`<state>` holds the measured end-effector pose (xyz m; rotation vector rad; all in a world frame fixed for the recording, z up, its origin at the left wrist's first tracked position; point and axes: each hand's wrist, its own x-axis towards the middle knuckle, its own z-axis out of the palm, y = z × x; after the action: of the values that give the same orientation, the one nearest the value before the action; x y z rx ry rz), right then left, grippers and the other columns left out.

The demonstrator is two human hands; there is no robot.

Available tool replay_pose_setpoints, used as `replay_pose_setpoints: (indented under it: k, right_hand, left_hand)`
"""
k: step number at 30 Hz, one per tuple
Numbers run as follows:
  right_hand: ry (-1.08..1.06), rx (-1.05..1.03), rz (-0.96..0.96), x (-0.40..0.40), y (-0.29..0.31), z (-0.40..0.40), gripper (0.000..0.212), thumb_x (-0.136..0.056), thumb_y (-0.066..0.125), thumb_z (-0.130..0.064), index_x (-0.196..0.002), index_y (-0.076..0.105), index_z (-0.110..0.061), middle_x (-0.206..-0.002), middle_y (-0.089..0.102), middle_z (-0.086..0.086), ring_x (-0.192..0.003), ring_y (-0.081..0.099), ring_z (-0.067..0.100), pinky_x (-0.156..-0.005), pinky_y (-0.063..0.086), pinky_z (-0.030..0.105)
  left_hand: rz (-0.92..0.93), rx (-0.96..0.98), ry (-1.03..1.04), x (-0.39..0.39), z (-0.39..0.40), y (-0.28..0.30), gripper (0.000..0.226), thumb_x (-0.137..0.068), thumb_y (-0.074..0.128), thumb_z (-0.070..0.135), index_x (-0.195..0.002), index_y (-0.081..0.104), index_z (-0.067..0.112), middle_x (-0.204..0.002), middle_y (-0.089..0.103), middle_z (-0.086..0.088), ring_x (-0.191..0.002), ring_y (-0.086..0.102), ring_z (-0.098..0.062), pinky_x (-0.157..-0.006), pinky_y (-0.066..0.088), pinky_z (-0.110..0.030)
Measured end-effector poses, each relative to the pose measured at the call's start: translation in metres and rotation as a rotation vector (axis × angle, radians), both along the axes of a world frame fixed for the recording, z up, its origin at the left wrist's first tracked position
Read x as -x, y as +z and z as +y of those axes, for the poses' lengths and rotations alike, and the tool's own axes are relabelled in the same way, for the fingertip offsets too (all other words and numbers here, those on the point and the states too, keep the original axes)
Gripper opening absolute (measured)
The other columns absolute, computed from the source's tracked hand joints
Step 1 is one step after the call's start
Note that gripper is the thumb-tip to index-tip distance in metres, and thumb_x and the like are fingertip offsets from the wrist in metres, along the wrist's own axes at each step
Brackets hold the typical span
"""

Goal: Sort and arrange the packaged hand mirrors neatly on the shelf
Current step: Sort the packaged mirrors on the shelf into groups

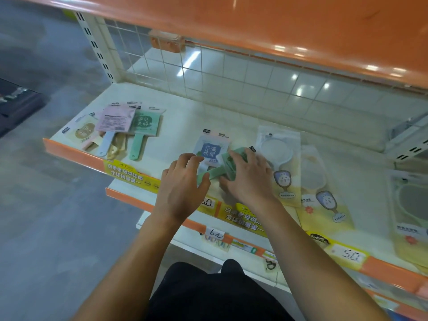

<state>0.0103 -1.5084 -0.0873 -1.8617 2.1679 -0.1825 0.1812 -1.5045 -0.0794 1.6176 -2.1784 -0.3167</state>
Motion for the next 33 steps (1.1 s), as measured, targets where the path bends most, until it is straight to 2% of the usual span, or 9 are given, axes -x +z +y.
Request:
replay_pose_setpoints:
  k: [5, 13, 20, 24, 33]
  right_hand:
    - [-0.04, -0.024, 0.016, -0.009, 0.003, -0.003, 0.072, -0.084, 0.058, -0.057, -0.147, 0.03, -0.036, -0.155, 0.021, 0.003, -0.138, 0.023, 0.034, -0.109, 0.026, 0.05]
    - [-0.184, -0.033, -0.016, -0.036, 0.01, -0.005, 0.062, -0.081, 0.064, -0.045, -0.138, 0.041, -0.037, -0.144, 0.032, -0.002, -0.127, 0.034, 0.031, -0.102, 0.035, 0.047]
    - [-0.331, 0.106, 0.02, -0.06, 0.01, 0.003, 0.056, -0.077, 0.065, -0.048, -0.13, 0.051, -0.037, -0.137, 0.039, -0.005, -0.123, 0.036, 0.031, -0.099, 0.035, 0.044]
    - [-0.374, 0.116, 0.042, -0.076, 0.005, 0.007, 0.054, -0.077, 0.066, -0.046, -0.129, 0.053, -0.035, -0.138, 0.039, -0.004, -0.125, 0.035, 0.032, -0.098, 0.031, 0.044]
    - [-0.354, 0.174, 0.003, -0.118, 0.003, 0.001, 0.056, -0.076, 0.067, -0.047, -0.129, 0.054, -0.032, -0.135, 0.039, -0.005, -0.121, 0.035, 0.031, -0.097, 0.035, 0.044]
  left_hand:
    - [0.028, -0.01, -0.029, -0.01, -0.007, -0.001, 0.044, -0.087, 0.047, 0.038, -0.122, 0.056, 0.013, -0.125, 0.055, -0.007, -0.103, 0.058, -0.033, -0.079, 0.047, -0.044]
    - [0.025, 0.012, -0.13, -0.039, -0.033, -0.001, 0.039, -0.087, 0.061, 0.029, -0.123, 0.056, 0.014, -0.124, 0.055, -0.006, -0.103, 0.059, -0.032, -0.079, 0.047, -0.044]
    - [0.043, 0.002, -0.247, -0.056, -0.048, 0.0, 0.039, -0.089, 0.057, 0.03, -0.124, 0.055, 0.014, -0.126, 0.055, -0.006, -0.104, 0.058, -0.031, -0.083, 0.049, -0.045]
    - [0.045, 0.014, -0.298, -0.072, -0.05, -0.001, 0.039, -0.088, 0.058, 0.03, -0.123, 0.056, 0.013, -0.125, 0.055, -0.007, -0.103, 0.058, -0.032, -0.081, 0.049, -0.046]
    - [0.066, 0.007, -0.248, -0.119, -0.058, -0.004, 0.043, -0.086, 0.049, 0.035, -0.12, 0.058, 0.012, -0.12, 0.059, -0.008, -0.103, 0.06, -0.032, -0.078, 0.051, -0.047]
